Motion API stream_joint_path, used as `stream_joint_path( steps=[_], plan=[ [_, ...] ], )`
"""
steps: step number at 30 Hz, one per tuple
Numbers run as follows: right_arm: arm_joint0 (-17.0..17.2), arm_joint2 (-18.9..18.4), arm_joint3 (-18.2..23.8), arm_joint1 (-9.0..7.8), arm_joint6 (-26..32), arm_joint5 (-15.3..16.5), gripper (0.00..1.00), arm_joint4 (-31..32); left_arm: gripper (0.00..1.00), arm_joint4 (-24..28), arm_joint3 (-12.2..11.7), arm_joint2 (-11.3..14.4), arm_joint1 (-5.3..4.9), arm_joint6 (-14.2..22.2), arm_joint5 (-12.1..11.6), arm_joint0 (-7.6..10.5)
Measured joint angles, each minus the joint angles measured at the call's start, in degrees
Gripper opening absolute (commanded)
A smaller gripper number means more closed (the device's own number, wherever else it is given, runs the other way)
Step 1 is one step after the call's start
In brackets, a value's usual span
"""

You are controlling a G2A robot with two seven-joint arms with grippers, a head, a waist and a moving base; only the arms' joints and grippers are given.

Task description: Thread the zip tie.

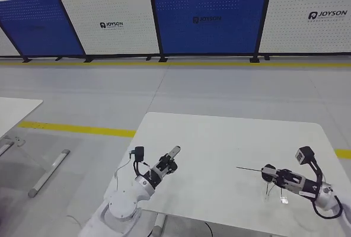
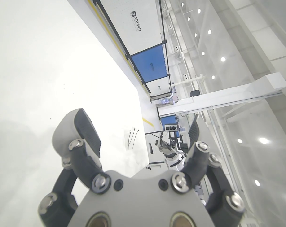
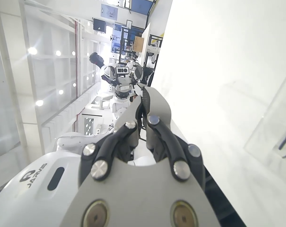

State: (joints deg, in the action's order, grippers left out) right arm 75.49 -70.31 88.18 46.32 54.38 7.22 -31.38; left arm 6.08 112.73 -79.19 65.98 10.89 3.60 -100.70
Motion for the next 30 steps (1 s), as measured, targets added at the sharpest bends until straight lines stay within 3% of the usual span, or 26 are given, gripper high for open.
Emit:
stream_joint_path(
  steps=[7, 12, 16, 19, 21, 22, 24, 30],
  plan=[
    [0.3, 0.4, 0.3, 0.17, -0.1, 0.0, 0.0, -0.8, 1.0, -0.1, -0.1, 0.1, 0.0, 0.0, -0.3, 0.06],
    [0.9, 2.3, -0.1, 1.4, -1.7, 4.6, 0.0, -5.8, 1.0, -2.1, -0.8, 3.1, 0.24, 0.2, -3.0, 0.42],
    [-0.4, 5.8, -0.6, 2.82, -5.7, 7.1, 0.0, -5.0, 1.0, -0.9, -2.8, 8.1, 0.72, 4.3, -3.3, 3.73],
    [-1.8, 8.0, -1.4, 3.67, -9.2, 6.4, 0.0, -2.3, 1.0, 1.3, -6.5, 12.0, 1.31, 7.1, -2.7, 7.67],
    [-2.3, 8.6, -1.6, 3.91, -10.1, 5.6, 0.0, -1.2, 1.0, 1.5, -8.8, 13.9, 1.71, 6.9, -2.2, 10.19],
    [-2.3, 8.7, -1.7, 3.92, -10.2, 5.5, 0.0, -1.1, 1.0, 0.3, -9.9, 14.9, 1.96, 5.0, -2.4, 11.44],
    [-2.3, 8.7, -1.6, 3.91, -10.1, 5.5, 0.0, -1.2, 1.0, -1.2, -10.4, 15.5, 2.09, 2.0, -2.6, 12.01],
    [-2.2, 8.6, -1.6, 3.9, -10.1, 5.5, 0.0, -1.2, 1.0, -0.7, -10.3, 15.4, 2.07, 3.3, -2.6, 11.89]
  ],
)
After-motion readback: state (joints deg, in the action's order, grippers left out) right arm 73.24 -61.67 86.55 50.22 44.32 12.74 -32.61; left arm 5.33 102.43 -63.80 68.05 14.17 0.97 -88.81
